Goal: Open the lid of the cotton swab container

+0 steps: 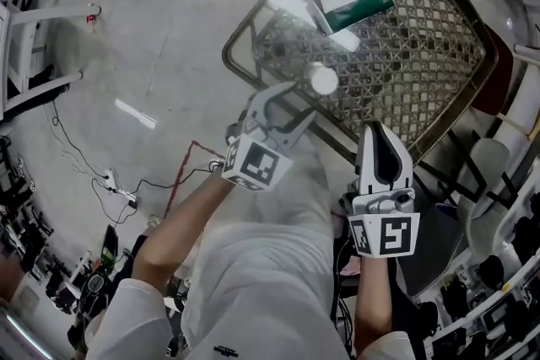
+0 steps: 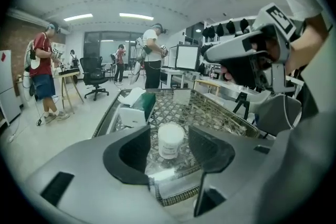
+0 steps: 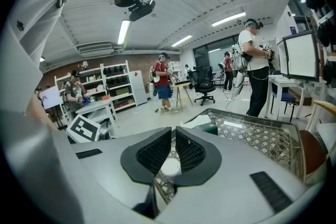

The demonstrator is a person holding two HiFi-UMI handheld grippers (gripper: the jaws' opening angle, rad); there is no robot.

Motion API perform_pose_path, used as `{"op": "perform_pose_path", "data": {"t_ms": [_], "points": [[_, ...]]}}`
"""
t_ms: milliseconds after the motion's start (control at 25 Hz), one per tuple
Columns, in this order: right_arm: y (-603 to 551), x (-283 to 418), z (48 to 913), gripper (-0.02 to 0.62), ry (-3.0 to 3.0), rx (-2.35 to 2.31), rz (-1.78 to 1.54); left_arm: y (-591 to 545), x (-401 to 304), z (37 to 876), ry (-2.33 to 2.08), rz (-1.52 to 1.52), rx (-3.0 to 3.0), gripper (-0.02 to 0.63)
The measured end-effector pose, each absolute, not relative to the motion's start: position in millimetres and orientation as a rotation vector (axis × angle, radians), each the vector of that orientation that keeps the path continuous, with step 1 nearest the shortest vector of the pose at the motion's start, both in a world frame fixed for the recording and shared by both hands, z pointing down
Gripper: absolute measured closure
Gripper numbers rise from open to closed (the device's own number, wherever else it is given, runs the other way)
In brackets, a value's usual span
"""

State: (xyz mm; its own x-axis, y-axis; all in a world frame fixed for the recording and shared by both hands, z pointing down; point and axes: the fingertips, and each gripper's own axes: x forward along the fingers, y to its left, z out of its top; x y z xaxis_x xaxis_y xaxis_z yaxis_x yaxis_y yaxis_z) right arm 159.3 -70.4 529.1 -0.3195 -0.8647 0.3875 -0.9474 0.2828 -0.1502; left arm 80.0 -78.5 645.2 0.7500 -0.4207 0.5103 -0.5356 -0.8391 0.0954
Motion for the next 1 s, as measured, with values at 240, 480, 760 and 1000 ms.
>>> {"op": "perform_pose_path", "data": {"t_ms": [240,480,760,1000], "points": [[-74.6,161.2,545.9,0.594,-2.307,1.688,0.525,-76.4,91.1,689.4,-0.702,0.764,2.717,0.368],[-74.7,158.6,561.3,0.594,-2.301,1.665,0.519,-81.4,100.0,718.6,-0.682,0.809,2.731,0.368],[-70.6,162.3,565.4,0.594,-2.295,1.678,0.548,-91.7,116.6,730.2,-0.687,0.818,2.752,0.362],[-67.6,163.8,567.9,0.594,-2.291,1.679,0.568,-95.8,129.6,734.8,-0.664,0.819,2.769,0.362]]}}
